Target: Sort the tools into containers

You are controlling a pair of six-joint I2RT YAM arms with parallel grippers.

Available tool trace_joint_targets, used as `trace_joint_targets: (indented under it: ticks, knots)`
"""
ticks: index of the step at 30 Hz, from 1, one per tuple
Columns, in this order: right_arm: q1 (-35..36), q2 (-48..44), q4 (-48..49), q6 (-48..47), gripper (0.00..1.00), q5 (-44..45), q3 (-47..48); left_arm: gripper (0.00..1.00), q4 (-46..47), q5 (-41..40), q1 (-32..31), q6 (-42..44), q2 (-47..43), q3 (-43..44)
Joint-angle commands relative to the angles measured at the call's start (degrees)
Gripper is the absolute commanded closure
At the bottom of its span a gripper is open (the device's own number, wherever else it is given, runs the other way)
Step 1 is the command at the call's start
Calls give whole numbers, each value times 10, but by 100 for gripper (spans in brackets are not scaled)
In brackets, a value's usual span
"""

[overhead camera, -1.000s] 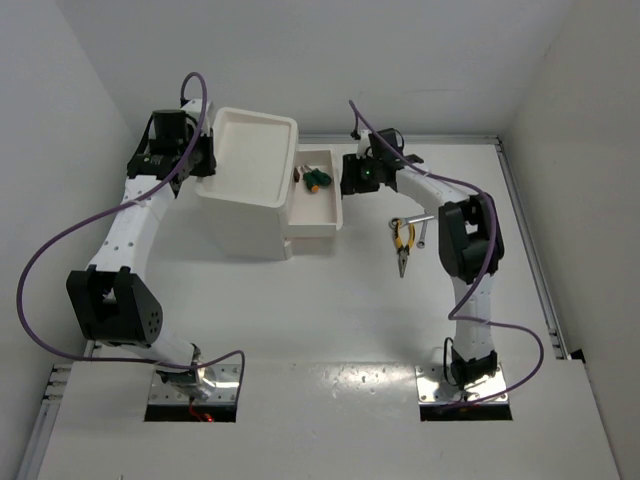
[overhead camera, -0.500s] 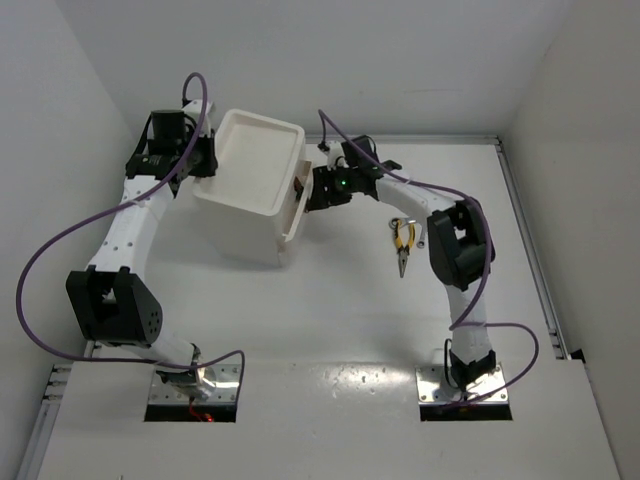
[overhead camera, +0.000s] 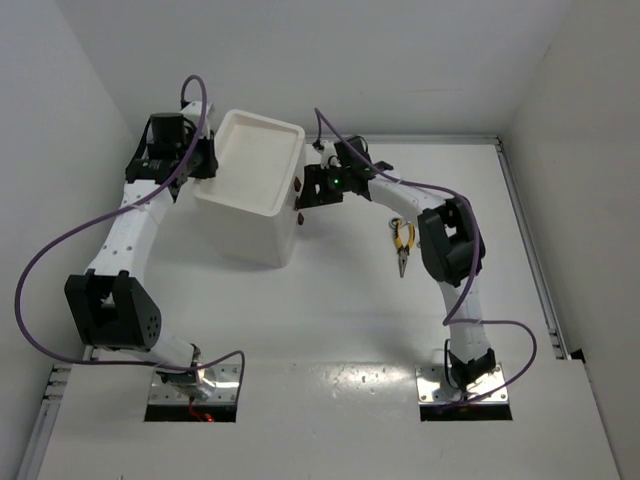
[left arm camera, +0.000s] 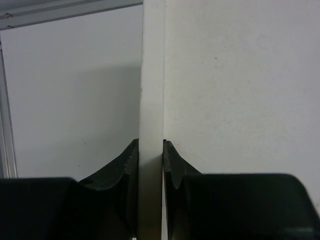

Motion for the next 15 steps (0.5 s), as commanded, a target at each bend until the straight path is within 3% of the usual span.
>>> trace_joint_targets:
  ticks: [1,8,15]
  knots:
    - [16,-38,127,58,37,-62,8,100,-29,71,-26,-73,-15,-20]
    - [-24,-127,117,3,35,-73,-55,100,-29,38,-26,-100,-9,-20]
    - [-66,-234,198,-187,41,-206,-187,100,-34,65,-26,-74,7,-4]
